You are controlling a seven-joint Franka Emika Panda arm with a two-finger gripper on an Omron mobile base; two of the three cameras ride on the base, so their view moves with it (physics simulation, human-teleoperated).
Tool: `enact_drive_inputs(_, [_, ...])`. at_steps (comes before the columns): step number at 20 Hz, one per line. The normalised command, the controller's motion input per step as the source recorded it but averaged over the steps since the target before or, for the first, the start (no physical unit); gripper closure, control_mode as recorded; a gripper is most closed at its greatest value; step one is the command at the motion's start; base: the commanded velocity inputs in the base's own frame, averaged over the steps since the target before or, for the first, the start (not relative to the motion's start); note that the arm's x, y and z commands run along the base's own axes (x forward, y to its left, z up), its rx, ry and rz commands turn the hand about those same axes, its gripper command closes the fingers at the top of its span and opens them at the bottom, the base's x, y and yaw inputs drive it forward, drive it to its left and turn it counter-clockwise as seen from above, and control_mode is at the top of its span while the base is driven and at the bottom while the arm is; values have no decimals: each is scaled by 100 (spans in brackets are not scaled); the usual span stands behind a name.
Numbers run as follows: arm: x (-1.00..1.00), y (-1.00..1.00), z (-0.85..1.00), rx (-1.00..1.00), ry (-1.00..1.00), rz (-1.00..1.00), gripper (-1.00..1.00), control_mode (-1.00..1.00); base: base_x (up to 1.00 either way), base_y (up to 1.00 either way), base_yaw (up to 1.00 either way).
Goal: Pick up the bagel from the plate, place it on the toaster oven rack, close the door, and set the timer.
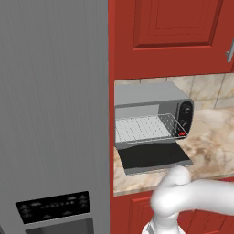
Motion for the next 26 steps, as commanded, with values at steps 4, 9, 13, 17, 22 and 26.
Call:
enact_drive_inputs(4, [-31,100,36,-10,-19,0,100,-100,0,0,0])
enact_drive_inputs(9, [-2,100,50,-9,-17,0,100,-100,0,0,0])
enact_drive_inputs(13, [1,100,60,-6,-7,0,100,-100,0,0,0])
enact_drive_inputs(17, [23,100,43,-1,-1,0,100,-100,0,0,0])
enact_drive_inputs(22, [32,100,21,0,0,2,100,-100,0,0,0])
enact_drive_inputs(26, [32,99,2,0,0,2,100,-100,0,0,0])
